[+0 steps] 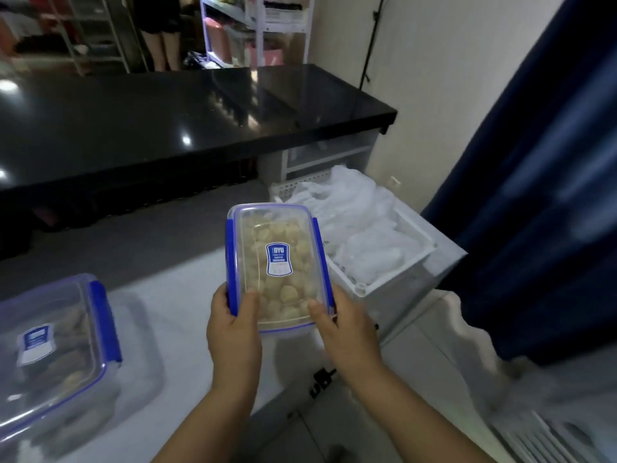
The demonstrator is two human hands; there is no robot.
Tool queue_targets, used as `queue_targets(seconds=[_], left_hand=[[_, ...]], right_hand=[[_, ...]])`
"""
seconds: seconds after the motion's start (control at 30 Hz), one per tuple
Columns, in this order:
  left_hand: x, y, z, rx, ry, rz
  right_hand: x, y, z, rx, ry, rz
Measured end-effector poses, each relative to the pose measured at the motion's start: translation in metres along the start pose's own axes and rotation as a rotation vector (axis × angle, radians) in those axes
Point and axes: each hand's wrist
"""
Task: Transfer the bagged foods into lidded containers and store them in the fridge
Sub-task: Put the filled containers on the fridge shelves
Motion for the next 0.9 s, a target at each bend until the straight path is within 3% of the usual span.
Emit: queue_targets(seconds=[0.23, 0.47, 0.7, 0.9], left_hand=[[0.087, -0.006, -0.061, 0.037, 0.326, -0.037], [0.197, 0.023, -0.151, 0.001, 0.661, -0.002], [0.316, 0.068, -0.259, -0.049, 0.818, 0.057], [0.406, 0.100, -0.347, -0.189, 0.853, 0.034]], right_hand=[[-0.091, -0.057, -0.013, 0.144, -0.228, 0.043], [-0.199, -0.157, -0.042, 0.324, -0.400, 0.059], [-0.318, -0.269, -0.069, 0.450, -0.520, -0.014], [-0.422, -0.347, -0.075, 0.513, -0.495, -0.137]])
Point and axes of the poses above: each hand's wrist, its own z-axis towards the middle knuckle, its own x-axis out of the palm, y = z × x, and after that the axes turned 8 degrees about -y, right-handed
